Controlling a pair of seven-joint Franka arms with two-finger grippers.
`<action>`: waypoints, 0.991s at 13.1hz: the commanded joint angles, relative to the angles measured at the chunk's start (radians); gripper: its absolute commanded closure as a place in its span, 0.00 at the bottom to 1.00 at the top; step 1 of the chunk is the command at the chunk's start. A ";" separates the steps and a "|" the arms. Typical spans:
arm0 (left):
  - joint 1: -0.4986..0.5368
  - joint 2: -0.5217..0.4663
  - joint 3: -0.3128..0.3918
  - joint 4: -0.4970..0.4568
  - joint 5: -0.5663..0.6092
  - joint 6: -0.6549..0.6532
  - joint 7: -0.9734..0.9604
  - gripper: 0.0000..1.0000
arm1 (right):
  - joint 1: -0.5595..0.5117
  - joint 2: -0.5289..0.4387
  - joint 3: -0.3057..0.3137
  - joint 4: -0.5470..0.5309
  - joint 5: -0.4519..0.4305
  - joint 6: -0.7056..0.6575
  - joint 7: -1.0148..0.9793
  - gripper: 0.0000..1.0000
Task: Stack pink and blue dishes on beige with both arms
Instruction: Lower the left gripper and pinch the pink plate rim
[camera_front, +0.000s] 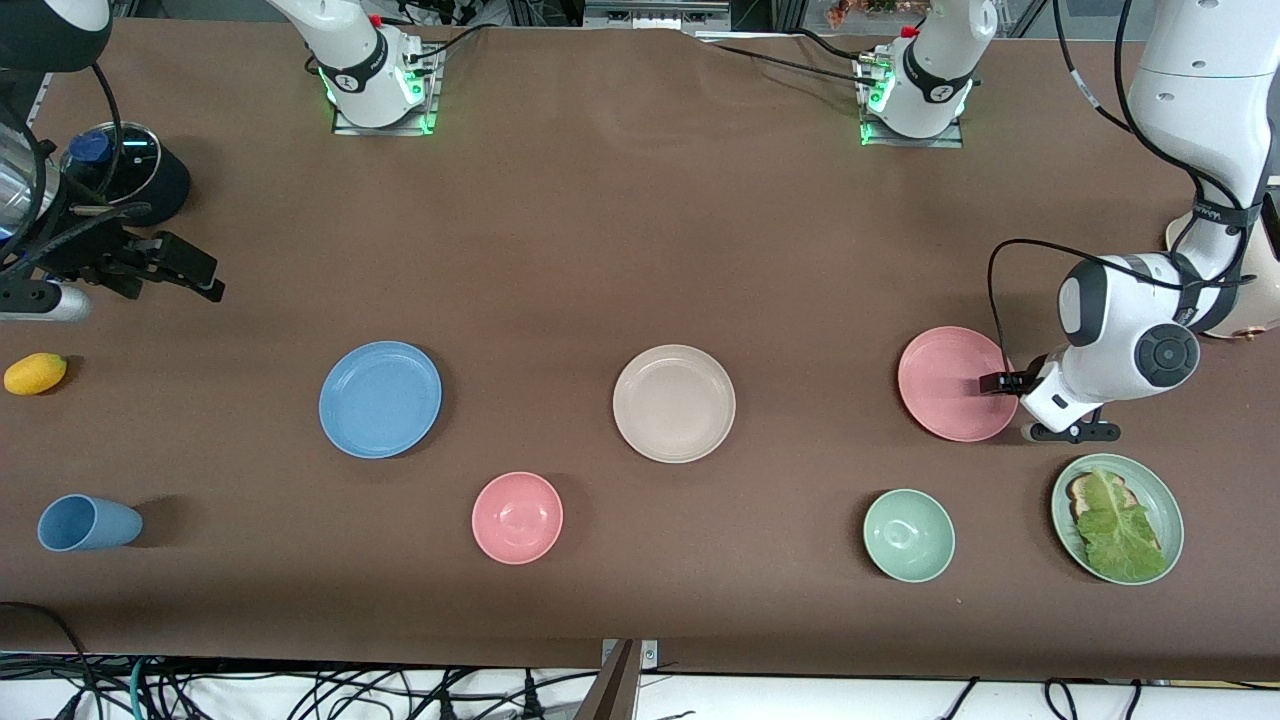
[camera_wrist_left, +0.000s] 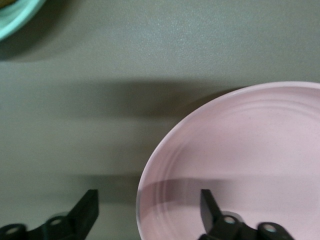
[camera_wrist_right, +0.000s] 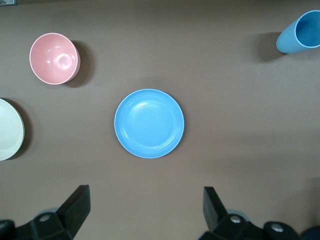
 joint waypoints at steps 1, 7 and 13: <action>0.017 -0.036 -0.007 -0.029 0.028 0.003 0.030 0.87 | -0.012 0.015 0.005 0.022 -0.014 -0.008 -0.003 0.00; 0.002 -0.047 -0.008 -0.005 0.028 -0.038 0.010 1.00 | -0.009 0.015 0.006 0.022 -0.053 -0.008 -0.001 0.00; 0.002 -0.077 -0.072 0.181 0.010 -0.355 -0.063 1.00 | -0.014 0.062 0.005 0.024 -0.053 0.015 -0.004 0.00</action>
